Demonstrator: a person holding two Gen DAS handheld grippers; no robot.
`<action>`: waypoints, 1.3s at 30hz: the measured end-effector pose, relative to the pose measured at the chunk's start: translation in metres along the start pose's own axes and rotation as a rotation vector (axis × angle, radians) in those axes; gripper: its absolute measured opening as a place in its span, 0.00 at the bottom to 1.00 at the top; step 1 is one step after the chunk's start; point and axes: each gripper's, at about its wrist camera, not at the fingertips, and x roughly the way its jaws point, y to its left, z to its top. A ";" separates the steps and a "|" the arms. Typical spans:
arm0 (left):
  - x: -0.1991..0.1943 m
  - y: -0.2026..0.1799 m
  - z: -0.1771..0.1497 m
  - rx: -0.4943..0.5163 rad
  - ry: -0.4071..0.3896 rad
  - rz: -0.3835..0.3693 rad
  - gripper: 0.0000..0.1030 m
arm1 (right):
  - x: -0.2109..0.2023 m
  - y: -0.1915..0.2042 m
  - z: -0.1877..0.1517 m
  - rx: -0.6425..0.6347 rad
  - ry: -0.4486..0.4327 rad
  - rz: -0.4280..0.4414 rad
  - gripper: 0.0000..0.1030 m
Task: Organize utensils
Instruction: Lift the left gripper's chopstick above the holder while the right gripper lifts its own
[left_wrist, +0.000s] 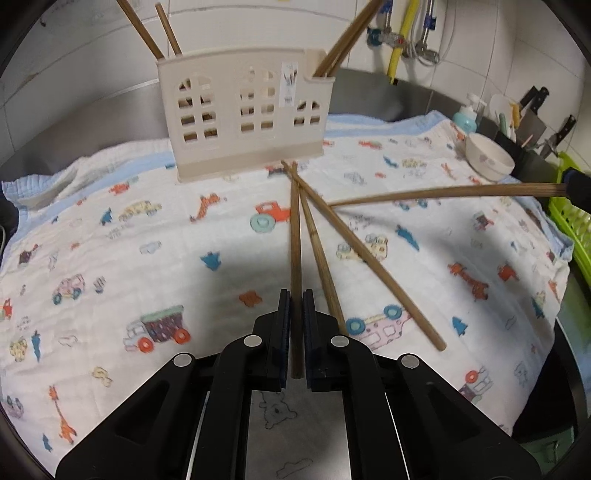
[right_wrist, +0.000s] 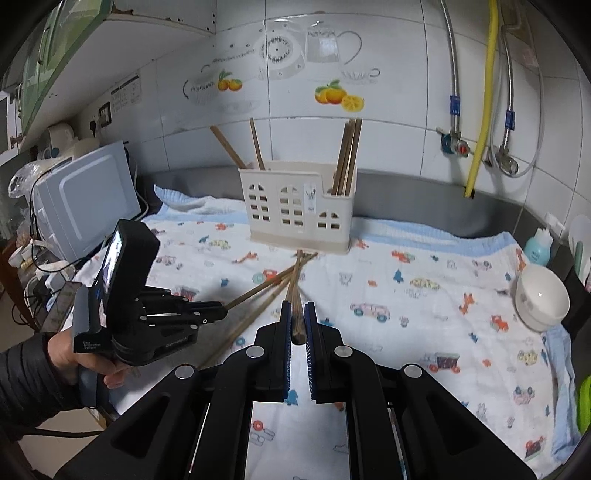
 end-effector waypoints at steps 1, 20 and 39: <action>-0.003 0.001 0.002 0.000 -0.009 -0.002 0.05 | -0.001 0.000 0.002 -0.002 -0.005 -0.001 0.07; -0.072 0.006 0.062 0.022 -0.242 0.005 0.05 | -0.019 -0.002 0.055 -0.072 -0.063 -0.002 0.07; -0.097 0.022 0.114 0.043 -0.283 -0.004 0.05 | -0.029 -0.008 0.158 -0.117 -0.143 0.037 0.07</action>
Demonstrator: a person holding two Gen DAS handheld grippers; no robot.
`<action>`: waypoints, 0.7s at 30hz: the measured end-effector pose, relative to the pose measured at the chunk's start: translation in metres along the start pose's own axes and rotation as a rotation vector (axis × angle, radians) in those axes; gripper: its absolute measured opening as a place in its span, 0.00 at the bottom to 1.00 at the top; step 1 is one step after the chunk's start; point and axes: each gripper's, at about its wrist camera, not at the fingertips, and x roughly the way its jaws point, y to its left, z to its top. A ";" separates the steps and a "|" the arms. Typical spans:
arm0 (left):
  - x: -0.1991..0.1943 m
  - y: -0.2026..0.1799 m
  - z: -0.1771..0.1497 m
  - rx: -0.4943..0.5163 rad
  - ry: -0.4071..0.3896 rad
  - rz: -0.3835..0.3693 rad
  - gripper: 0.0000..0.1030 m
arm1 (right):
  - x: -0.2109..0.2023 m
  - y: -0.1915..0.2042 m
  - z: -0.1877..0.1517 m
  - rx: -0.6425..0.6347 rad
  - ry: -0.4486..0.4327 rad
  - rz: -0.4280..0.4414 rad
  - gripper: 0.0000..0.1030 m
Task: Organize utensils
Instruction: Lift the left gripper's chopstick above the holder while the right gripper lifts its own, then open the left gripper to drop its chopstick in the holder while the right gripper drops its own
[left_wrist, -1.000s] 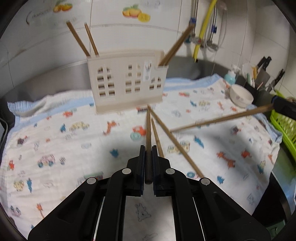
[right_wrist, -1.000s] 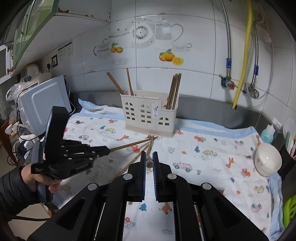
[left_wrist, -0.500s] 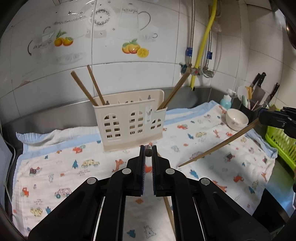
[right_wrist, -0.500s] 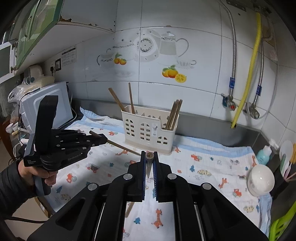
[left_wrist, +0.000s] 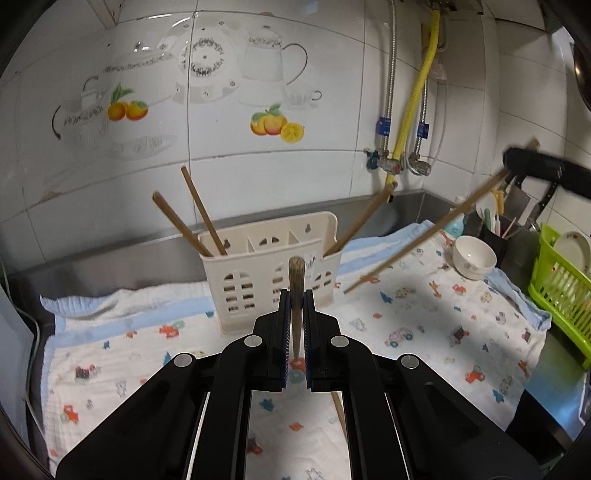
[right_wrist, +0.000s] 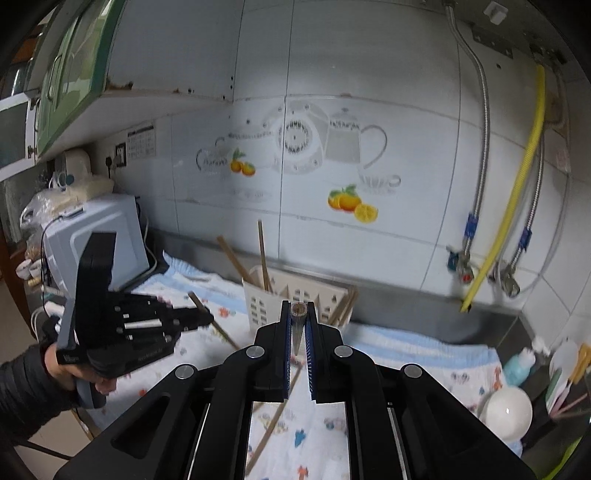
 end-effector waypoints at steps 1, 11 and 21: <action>0.000 0.001 0.004 0.001 -0.002 -0.002 0.05 | 0.001 -0.002 0.008 0.003 -0.005 0.004 0.07; -0.024 0.010 0.060 0.032 -0.099 0.021 0.05 | 0.034 -0.020 0.053 0.002 0.011 -0.038 0.07; -0.036 0.016 0.130 0.050 -0.233 0.079 0.05 | 0.092 -0.033 0.044 0.009 0.107 -0.048 0.07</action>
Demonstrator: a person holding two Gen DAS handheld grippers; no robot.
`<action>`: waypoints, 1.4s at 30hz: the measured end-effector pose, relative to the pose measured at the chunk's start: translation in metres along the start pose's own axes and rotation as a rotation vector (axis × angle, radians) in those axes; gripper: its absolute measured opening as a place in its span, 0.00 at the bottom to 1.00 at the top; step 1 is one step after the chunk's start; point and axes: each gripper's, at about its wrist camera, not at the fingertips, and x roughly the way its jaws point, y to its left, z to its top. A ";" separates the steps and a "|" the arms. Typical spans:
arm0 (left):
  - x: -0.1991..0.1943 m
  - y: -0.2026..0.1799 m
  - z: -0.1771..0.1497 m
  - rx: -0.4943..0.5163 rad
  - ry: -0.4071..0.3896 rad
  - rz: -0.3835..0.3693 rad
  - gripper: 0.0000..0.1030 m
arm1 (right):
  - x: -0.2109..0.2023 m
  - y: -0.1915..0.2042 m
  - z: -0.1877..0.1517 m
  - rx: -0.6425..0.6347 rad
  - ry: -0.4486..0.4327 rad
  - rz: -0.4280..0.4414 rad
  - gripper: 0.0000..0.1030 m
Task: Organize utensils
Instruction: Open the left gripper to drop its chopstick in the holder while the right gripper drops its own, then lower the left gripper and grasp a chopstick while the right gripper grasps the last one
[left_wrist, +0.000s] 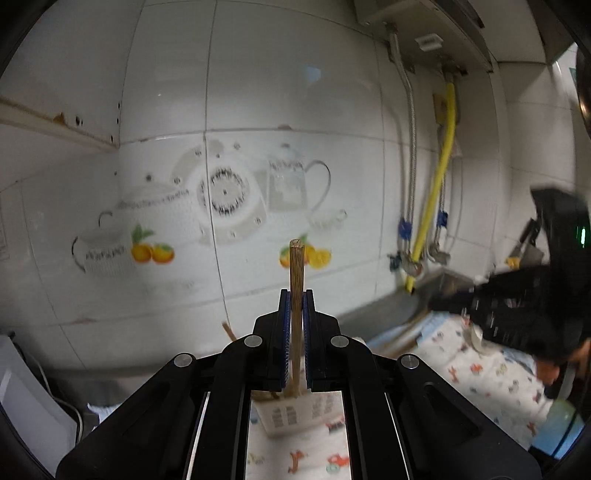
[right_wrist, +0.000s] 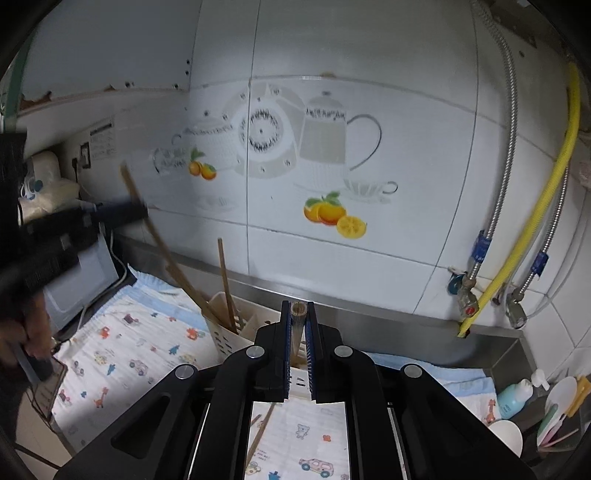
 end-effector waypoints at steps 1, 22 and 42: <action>0.003 0.001 0.003 0.001 -0.006 0.010 0.05 | 0.004 0.000 0.000 -0.001 0.008 0.002 0.07; 0.076 0.030 -0.040 -0.089 0.123 0.047 0.07 | 0.024 -0.002 -0.006 -0.012 0.034 -0.004 0.09; -0.010 -0.007 -0.090 -0.052 0.147 -0.011 0.17 | -0.069 0.035 -0.069 -0.003 -0.033 0.072 0.15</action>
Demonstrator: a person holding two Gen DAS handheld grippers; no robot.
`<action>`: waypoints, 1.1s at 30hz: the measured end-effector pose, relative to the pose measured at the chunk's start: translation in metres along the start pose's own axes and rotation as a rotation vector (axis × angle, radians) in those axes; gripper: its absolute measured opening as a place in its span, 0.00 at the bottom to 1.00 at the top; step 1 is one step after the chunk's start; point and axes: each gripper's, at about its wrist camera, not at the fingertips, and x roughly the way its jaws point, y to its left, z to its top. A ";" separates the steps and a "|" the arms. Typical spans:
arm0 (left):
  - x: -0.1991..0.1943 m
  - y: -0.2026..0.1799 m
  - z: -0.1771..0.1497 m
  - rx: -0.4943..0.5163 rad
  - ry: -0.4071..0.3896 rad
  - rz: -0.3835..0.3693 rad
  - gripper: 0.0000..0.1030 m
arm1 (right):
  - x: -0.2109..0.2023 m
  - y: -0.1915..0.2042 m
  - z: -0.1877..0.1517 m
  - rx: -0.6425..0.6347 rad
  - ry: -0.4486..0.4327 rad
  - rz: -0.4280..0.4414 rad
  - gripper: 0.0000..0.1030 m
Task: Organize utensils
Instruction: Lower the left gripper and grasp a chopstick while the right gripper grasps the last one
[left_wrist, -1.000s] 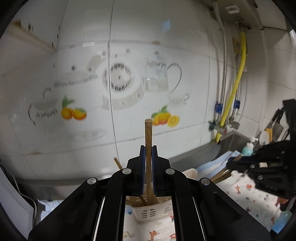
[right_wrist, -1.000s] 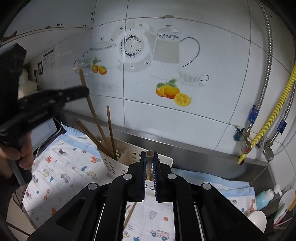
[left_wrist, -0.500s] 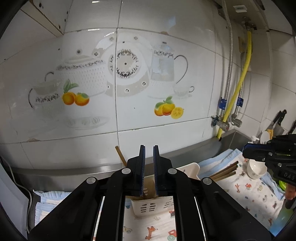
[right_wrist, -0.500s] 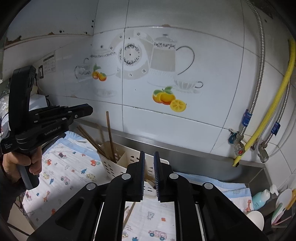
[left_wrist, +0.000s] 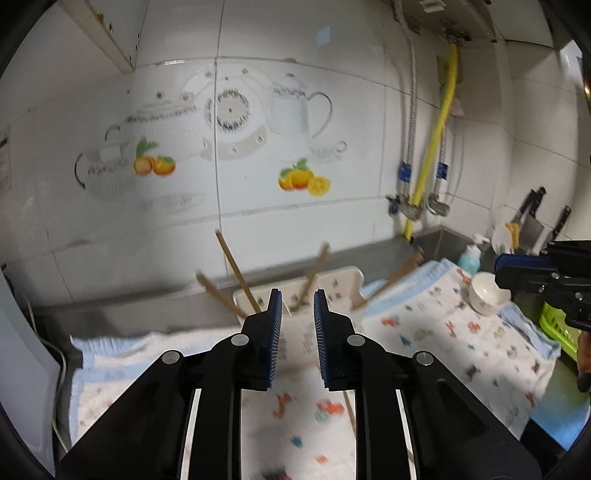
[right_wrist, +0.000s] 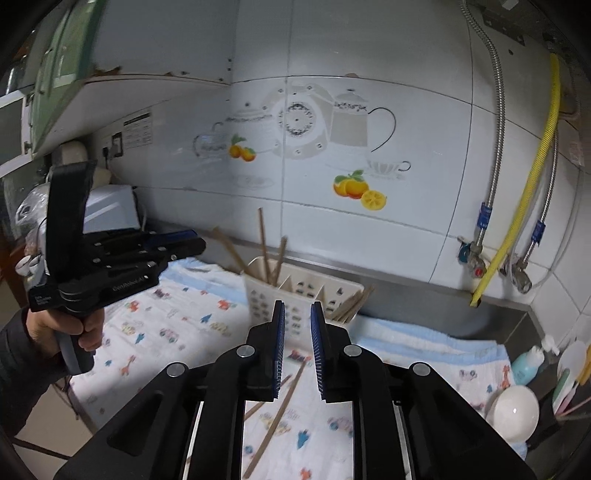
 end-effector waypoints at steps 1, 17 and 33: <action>-0.003 -0.002 -0.008 -0.005 0.008 -0.007 0.17 | -0.004 0.005 -0.008 0.001 -0.001 0.005 0.15; -0.004 -0.010 -0.130 -0.104 0.192 -0.069 0.20 | 0.008 0.045 -0.136 0.044 0.103 -0.002 0.15; 0.004 -0.010 -0.190 -0.168 0.286 -0.099 0.29 | 0.084 0.055 -0.211 0.130 0.269 0.001 0.15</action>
